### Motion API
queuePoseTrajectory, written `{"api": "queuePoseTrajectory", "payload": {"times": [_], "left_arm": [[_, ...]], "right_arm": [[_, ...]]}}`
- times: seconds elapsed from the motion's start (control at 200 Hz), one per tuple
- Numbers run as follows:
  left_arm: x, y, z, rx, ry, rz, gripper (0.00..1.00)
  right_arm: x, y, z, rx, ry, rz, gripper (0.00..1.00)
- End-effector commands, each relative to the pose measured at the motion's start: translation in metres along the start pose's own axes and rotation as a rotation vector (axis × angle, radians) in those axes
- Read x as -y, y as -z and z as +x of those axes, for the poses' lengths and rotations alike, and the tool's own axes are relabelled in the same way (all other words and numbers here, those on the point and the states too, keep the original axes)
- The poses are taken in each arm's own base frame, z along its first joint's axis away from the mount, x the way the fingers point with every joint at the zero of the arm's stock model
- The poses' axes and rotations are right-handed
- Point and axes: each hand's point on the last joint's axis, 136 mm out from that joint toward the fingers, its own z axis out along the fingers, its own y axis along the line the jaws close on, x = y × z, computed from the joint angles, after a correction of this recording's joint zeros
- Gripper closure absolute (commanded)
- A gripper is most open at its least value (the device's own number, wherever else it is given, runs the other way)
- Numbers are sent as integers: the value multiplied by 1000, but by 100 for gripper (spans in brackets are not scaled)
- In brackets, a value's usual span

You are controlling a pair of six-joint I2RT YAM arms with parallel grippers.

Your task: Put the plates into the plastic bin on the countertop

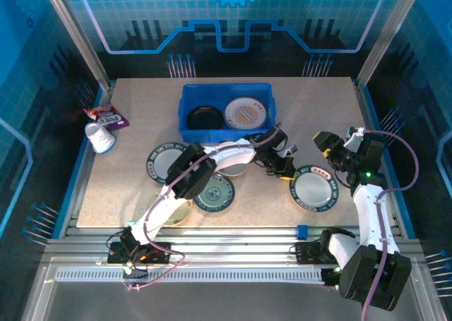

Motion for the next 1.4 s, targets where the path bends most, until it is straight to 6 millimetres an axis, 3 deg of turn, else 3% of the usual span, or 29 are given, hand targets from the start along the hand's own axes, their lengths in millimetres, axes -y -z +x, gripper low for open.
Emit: {"api": "queuePoseTrajectory", "payload": {"times": [0.0,0.3,0.4,0.5,0.786,0.826,0.876,1.031,1.091,1.176,1.211,1.261,1.366,1.396], "left_arm": [[41,74,-36,197,-48,65,100],[41,198,-28,403,-21,55,100],[42,229,-22,463,-12,71,100],[50,246,-16,487,-26,83,100],[63,256,-12,496,-51,100,100],[64,256,-12,495,-53,103,100],[64,257,-13,497,-55,99,100],[60,260,-17,507,-66,54,100],[56,259,-19,510,-59,36,73],[51,258,-22,512,-54,27,69],[49,256,-23,511,-51,26,73],[46,255,-25,509,-44,27,99],[37,257,-30,524,-19,18,100],[33,261,-32,536,-10,15,100]], "right_arm": [[-14,8,-12,30,42,-17,32],[-28,14,-26,80,81,-23,30],[-30,8,-21,41,72,-56,30],[-39,-1,-13,-3,60,-129,30],[-77,-23,13,-88,150,-250,34],[-79,-26,16,-101,157,-258,50],[-78,-31,18,-111,146,-250,100],[-79,-41,22,-129,131,-242,100],[-82,-44,24,-138,133,-254,100],[-87,-50,28,-154,130,-271,100],[-89,-53,30,-161,131,-274,100],[-90,-57,31,-167,132,-275,100],[-87,-64,29,-170,122,-259,100],[-84,-65,28,-165,116,-242,90]]}}
